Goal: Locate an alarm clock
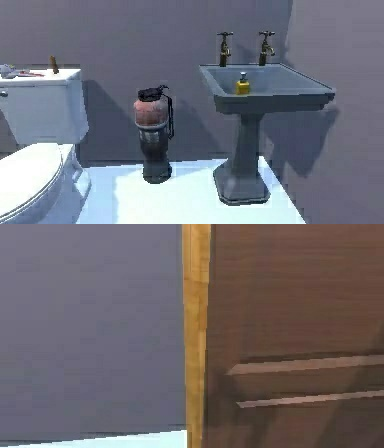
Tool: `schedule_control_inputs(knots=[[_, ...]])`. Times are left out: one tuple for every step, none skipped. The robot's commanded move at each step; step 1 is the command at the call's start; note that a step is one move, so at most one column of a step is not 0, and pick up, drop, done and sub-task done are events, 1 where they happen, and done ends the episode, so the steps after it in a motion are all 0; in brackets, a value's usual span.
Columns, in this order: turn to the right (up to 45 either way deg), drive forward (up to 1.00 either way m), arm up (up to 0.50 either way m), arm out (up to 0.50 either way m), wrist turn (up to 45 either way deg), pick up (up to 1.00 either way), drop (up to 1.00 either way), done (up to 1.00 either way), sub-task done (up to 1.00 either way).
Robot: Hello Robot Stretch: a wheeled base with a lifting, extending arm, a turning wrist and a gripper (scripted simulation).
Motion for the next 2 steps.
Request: schedule_control_inputs(knots=[[-45.0, 0.00, 0.00, 0.00, 0.0, 0.00, 0.00, 0.00, 0.00], [-3.0, 0.00, 0.00, 0.00, 0.0, 0.00, 0.00, 0.00, 0.00]])
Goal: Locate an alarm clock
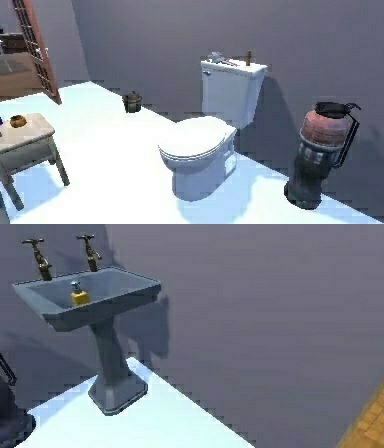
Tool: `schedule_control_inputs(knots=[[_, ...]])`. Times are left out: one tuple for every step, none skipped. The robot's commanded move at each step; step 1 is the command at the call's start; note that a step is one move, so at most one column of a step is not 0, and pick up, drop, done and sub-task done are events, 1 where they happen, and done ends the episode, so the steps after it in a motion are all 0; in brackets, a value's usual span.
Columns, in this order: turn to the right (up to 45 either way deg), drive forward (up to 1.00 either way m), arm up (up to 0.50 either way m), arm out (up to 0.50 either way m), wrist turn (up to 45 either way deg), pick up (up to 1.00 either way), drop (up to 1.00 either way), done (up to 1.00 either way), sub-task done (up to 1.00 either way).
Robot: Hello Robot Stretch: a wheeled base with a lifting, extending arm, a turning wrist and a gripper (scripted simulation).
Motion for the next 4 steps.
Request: schedule_control_inputs(knots=[[0.0, 0.35, 0.00, 0.00, 0.0, 0.00, 0.00, 0.00, 0.00], [-27.0, 0.00, 0.00, 0.00, 0.0, 0.00, 0.00, 0.00, 0.00], [0.0, 1.00, 0.00, 0.00, 0.0, 0.00, 0.00, 0.00, 0.00], [-6.0, 0.00, 0.00, 0.00, 0.0, 0.00, 0.00, 0.00, 0.00]])
